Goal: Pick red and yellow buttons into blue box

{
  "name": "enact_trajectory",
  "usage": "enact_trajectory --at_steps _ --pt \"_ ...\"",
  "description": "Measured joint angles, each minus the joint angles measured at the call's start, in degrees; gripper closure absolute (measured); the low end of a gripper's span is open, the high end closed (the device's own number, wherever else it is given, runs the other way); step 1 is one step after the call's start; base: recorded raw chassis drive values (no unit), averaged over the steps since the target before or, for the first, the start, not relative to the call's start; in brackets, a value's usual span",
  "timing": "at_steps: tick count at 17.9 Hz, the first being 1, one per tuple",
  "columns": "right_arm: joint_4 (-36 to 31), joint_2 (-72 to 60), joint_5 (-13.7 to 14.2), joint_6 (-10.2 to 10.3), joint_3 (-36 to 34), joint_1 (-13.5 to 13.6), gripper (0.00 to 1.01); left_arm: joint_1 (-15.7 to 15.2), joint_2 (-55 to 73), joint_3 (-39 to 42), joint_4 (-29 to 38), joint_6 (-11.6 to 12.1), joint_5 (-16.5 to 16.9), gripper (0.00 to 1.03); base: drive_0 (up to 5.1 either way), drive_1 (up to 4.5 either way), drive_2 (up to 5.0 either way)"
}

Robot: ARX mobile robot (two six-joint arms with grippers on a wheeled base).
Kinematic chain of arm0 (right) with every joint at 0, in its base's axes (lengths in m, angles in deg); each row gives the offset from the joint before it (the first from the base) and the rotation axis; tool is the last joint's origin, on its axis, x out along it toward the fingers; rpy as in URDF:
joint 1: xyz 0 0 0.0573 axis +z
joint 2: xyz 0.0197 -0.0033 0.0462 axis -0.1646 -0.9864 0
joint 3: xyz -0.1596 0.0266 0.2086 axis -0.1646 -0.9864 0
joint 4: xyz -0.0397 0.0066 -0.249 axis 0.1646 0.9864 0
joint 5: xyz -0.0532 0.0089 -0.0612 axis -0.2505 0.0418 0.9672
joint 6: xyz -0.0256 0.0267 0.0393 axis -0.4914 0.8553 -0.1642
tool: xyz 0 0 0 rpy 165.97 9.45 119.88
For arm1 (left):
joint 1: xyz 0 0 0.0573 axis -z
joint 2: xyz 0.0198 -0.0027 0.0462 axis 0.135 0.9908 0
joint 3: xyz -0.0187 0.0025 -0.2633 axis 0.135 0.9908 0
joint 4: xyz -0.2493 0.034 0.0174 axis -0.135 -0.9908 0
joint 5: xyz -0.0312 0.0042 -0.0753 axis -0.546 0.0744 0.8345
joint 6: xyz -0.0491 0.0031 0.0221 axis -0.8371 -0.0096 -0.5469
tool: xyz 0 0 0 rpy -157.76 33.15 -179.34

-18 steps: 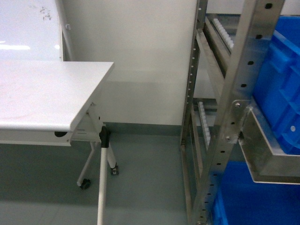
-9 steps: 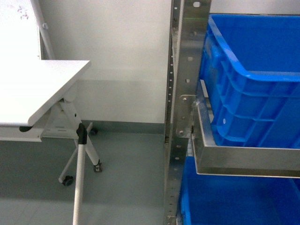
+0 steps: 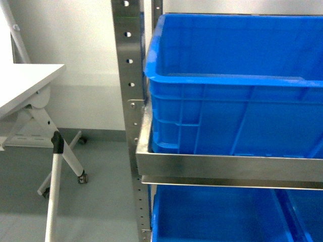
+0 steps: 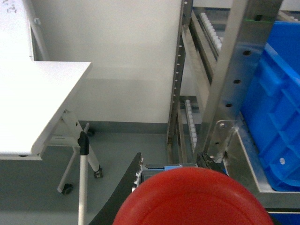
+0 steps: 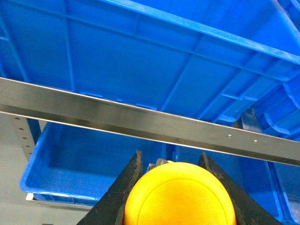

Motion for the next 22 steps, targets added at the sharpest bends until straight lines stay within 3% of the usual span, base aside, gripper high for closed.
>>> enact_trajectory --at_steps 22 --pt "0.0 0.0 0.0 0.0 0.0 0.0 0.69 0.1 0.0 0.0 -0.2 0.0 0.1 0.76 5.0 -2.34 -2.3"
